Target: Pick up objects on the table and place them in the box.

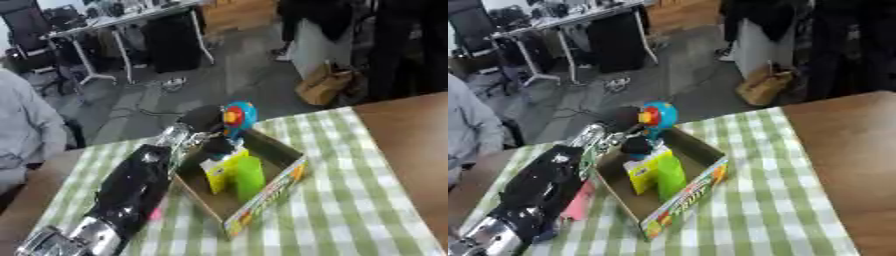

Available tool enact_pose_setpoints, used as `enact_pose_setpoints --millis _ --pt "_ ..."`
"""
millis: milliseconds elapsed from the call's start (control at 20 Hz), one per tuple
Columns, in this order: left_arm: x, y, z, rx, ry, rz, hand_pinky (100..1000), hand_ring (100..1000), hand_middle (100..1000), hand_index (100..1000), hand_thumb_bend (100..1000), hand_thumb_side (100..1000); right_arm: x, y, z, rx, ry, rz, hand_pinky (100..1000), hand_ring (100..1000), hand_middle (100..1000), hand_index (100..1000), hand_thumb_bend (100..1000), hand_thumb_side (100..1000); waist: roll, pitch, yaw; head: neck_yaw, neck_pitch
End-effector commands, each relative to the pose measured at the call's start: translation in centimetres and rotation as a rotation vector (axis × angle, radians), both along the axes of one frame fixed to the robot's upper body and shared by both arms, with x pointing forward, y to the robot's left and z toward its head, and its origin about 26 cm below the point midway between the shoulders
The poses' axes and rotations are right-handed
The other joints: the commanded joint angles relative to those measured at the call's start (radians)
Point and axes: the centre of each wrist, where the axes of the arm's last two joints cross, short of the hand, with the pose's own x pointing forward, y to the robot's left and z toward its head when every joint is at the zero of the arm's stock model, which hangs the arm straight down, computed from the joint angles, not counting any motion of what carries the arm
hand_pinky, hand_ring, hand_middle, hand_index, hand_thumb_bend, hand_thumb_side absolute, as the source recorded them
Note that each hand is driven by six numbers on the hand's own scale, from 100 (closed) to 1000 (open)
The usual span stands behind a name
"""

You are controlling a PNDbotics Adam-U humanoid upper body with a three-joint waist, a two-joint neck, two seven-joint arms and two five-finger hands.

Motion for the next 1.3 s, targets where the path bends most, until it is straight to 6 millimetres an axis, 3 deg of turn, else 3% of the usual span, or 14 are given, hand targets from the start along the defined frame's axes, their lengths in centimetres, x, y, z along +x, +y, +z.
enact_pose_setpoints --millis 50,200,250,300,350,400,450,500,550,750,1100,1200,1250,1300 --pt "0.2 0.9 1.7 0.015 -0.075 0.032 213 358 446 646 100 883 -0.3 0.2 0.8 -0.007 -0.032 0.015 820 892 821 938 100 1000 0.004 0.004 0.0 0.005 -0.015" --pt "0.2 1.0 1.6 0.036 -0.105 0.038 334 505 543 711 100 861 -0.3 0.3 0.9 -0.006 -0.034 0.02 820 892 821 938 100 1000 0.003 0.007 -0.004 0.007 -0.021" --pt "0.2 1.1 1.6 0.049 -0.113 0.043 488 666 697 771 100 857 -0.3 0.3 1.0 -0.007 -0.037 0.022 821 892 821 938 100 1000 0.004 0.009 -0.007 0.009 -0.024" --pt "0.2 1.2 1.6 0.063 -0.12 0.049 532 702 737 793 100 857 -0.3 0.3 1.0 -0.008 -0.04 0.024 820 892 821 938 100 1000 0.004 0.011 -0.01 0.011 -0.026" --pt "0.2 1.3 1.7 0.079 -0.124 0.057 683 801 836 868 100 870 -0.3 0.3 1.1 -0.009 -0.041 0.026 820 892 821 938 100 1000 0.005 0.012 -0.012 0.013 -0.027" --pt "0.2 1.3 1.7 0.094 -0.126 0.065 734 832 867 893 100 877 -0.3 0.4 1.1 -0.01 -0.041 0.028 820 892 820 938 100 1000 0.006 0.013 -0.014 0.014 -0.027" --pt "0.3 1.4 1.7 0.105 -0.126 0.074 874 922 950 950 100 911 -0.3 0.4 1.1 -0.011 -0.042 0.029 820 892 820 938 100 1000 0.007 0.016 -0.016 0.016 -0.029" --pt "0.3 1.5 1.8 0.114 -0.124 0.081 874 922 950 950 100 911 -0.3 0.4 1.2 -0.011 -0.043 0.03 820 892 820 938 100 1000 0.008 0.017 -0.018 0.017 -0.03" --pt "0.3 1.6 1.9 0.124 -0.12 0.087 1000 1000 1000 1000 174 970 -0.3 0.4 1.2 -0.011 -0.044 0.031 820 892 820 938 100 1000 0.009 0.019 -0.019 0.017 -0.031" --pt "0.4 2.1 2.2 0.166 -0.088 0.099 1000 1000 1000 1000 320 1000 -0.3 0.5 1.2 -0.011 -0.046 0.035 819 892 820 938 100 1000 0.012 0.022 -0.024 0.021 -0.036" --pt "0.4 2.8 2.4 0.216 -0.045 0.16 1000 1000 1000 1000 387 1000 -0.3 0.5 1.3 -0.013 -0.049 0.039 820 892 820 937 100 1000 0.014 0.026 -0.034 0.025 -0.046" --pt "0.5 3.1 2.4 0.217 0.004 0.165 1000 1000 1000 1000 452 1000 -0.3 0.5 1.3 -0.014 -0.049 0.038 819 892 819 937 100 1000 0.014 0.028 -0.034 0.025 -0.046" --pt "0.5 3.1 2.5 0.211 0.026 0.162 1000 1000 1000 1000 571 1000 -0.3 0.5 1.3 -0.014 -0.048 0.037 819 892 819 937 100 1000 0.014 0.028 -0.035 0.026 -0.046" --pt "0.5 3.2 2.7 0.203 0.049 0.153 1000 1000 1000 1000 571 1000 -0.3 0.5 1.3 -0.014 -0.048 0.038 819 892 819 937 100 1000 0.014 0.028 -0.035 0.027 -0.046"
